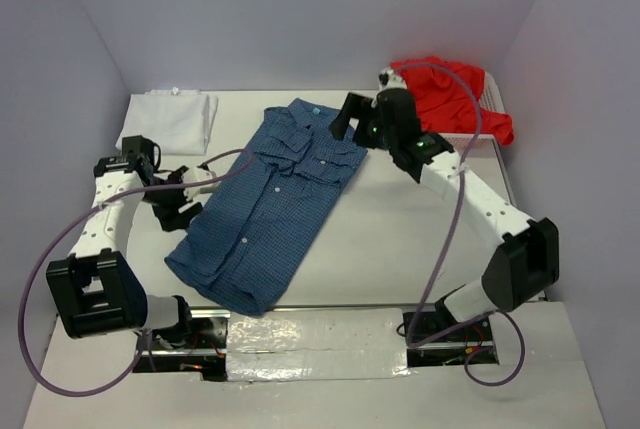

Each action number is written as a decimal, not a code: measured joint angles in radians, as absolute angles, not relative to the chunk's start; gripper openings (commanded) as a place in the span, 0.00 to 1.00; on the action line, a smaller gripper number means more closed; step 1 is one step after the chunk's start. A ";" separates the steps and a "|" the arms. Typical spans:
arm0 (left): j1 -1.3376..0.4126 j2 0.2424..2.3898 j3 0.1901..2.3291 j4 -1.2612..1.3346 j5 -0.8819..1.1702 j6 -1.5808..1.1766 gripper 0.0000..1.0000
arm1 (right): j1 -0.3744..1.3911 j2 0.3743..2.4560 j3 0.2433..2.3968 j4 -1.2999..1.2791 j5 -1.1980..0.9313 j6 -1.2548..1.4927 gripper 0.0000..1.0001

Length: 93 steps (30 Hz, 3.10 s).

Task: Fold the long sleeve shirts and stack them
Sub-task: Fold the shirt

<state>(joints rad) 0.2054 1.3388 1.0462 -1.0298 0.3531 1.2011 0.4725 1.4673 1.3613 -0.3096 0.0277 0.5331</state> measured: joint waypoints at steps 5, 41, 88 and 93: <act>0.194 1.281 1.115 -1.014 0.414 1.360 0.59 | 0.465 1.548 1.120 -0.237 -0.033 0.650 0.68; -0.073 1.250 0.590 -0.690 0.390 1.962 0.22 | 0.423 2.119 1.615 -0.411 -0.038 0.641 0.22; -0.551 1.053 0.482 -0.635 0.175 1.856 0.66 | 0.698 1.159 0.472 -0.157 -0.305 0.672 0.72; -0.573 1.056 0.459 -0.594 0.223 1.847 0.44 | 0.749 1.199 0.407 -0.091 -0.339 0.767 0.71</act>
<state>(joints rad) -0.5728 1.0557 0.4595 -0.5938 0.2234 1.8469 0.7494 1.1988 0.4068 -0.0910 -0.3393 0.7673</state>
